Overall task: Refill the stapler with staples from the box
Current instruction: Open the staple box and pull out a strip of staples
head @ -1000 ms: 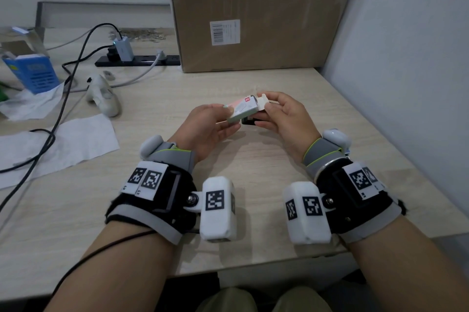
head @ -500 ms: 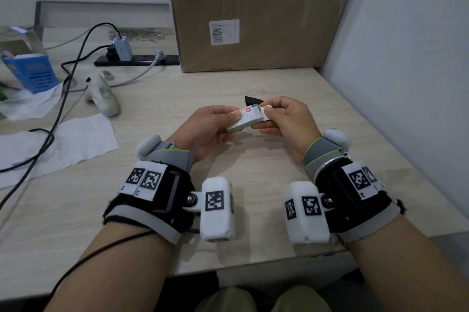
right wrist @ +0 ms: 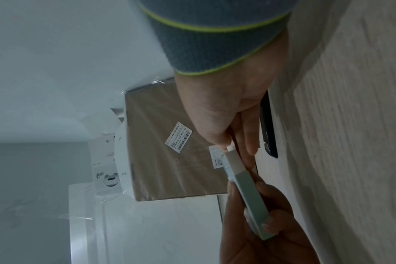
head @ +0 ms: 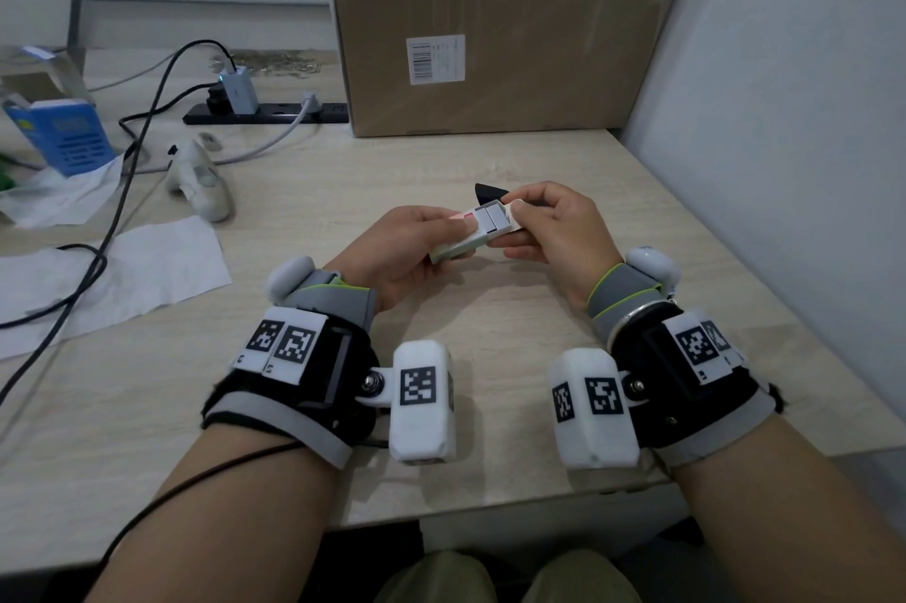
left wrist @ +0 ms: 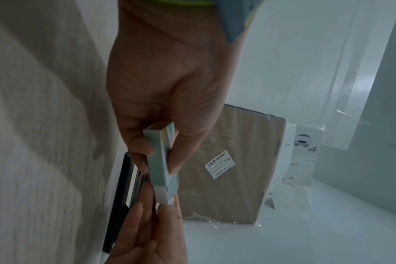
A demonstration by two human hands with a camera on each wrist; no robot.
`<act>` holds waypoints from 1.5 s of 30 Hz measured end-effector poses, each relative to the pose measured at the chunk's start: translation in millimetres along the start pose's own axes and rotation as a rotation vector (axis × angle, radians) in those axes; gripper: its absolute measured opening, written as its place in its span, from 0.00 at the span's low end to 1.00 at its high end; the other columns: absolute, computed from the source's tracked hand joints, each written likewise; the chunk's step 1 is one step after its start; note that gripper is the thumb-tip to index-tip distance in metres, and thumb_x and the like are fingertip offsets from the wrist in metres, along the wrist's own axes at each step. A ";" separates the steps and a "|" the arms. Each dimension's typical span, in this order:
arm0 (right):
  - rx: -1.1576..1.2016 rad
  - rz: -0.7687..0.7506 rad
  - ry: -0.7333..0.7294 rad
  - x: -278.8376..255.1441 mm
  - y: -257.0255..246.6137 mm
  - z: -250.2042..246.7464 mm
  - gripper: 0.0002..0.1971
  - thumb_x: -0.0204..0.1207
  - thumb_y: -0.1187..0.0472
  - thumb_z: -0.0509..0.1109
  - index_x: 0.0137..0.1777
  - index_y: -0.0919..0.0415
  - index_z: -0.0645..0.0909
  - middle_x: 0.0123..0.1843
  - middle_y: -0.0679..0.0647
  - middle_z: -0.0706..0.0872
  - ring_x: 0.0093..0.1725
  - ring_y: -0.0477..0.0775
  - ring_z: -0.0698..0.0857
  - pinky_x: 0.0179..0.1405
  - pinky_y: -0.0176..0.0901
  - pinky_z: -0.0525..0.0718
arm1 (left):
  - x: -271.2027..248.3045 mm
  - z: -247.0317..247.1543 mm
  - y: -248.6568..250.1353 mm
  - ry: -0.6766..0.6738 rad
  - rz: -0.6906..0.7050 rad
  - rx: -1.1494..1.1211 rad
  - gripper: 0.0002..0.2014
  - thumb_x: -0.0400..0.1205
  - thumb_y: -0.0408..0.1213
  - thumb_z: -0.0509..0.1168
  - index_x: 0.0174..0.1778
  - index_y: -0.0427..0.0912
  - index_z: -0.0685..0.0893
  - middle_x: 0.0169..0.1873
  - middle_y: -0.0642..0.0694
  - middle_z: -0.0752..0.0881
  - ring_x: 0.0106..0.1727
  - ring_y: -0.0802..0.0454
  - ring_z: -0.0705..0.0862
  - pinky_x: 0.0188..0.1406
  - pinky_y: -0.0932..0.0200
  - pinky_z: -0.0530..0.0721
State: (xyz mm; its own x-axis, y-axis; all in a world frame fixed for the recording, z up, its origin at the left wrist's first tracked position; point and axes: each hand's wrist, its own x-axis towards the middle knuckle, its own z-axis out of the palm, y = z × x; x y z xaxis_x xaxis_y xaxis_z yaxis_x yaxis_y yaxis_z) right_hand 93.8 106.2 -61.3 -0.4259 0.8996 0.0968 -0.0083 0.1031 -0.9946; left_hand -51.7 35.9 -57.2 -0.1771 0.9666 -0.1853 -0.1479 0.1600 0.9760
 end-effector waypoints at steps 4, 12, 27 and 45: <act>-0.026 0.012 -0.047 -2.5 -2.1 1.4 0.08 0.77 0.55 0.69 0.48 0.59 0.79 0.39 0.52 0.90 0.31 0.48 0.91 0.24 0.35 0.84 | -0.1 -0.5 -1.4 0.021 -0.001 0.037 0.06 0.80 0.33 0.65 0.47 0.37 0.86 0.36 0.43 0.83 0.33 0.55 0.80 0.20 0.70 0.76; 0.002 -0.042 -0.089 -0.6 3.1 -1.1 0.09 0.80 0.64 0.65 0.58 0.63 0.76 0.39 0.52 0.89 0.33 0.46 0.91 0.30 0.38 0.88 | -1.3 0.9 0.6 0.053 -0.018 -0.021 0.08 0.80 0.33 0.65 0.51 0.34 0.84 0.35 0.43 0.83 0.29 0.59 0.84 0.21 0.70 0.78; -0.427 -0.373 0.105 8.5 9.6 -5.1 0.06 0.72 0.69 0.71 0.45 0.62 0.89 0.51 0.54 0.78 0.41 0.40 0.79 0.42 0.21 0.77 | 0.6 4.1 -0.7 0.076 -0.032 -0.060 0.04 0.81 0.31 0.62 0.44 0.36 0.82 0.36 0.42 0.81 0.35 0.55 0.80 0.23 0.72 0.81; -0.611 -0.475 -0.028 7.3 13.1 -5.9 0.11 0.75 0.69 0.68 0.53 0.59 0.88 0.50 0.51 0.81 0.39 0.45 0.82 0.47 0.23 0.77 | 2.1 1.0 -2.6 0.097 -0.031 0.036 0.05 0.80 0.32 0.63 0.39 0.37 0.81 0.34 0.43 0.80 0.33 0.53 0.77 0.21 0.69 0.76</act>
State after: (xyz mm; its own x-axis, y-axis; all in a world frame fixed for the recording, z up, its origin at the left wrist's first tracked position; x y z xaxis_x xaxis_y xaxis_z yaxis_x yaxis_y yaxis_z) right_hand 95.9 116.6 -73.4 -0.5244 0.6903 0.4985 0.3014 0.6981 -0.6495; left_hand -50.7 37.8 -60.0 -0.2666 0.9375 -0.2236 -0.1200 0.1980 0.9728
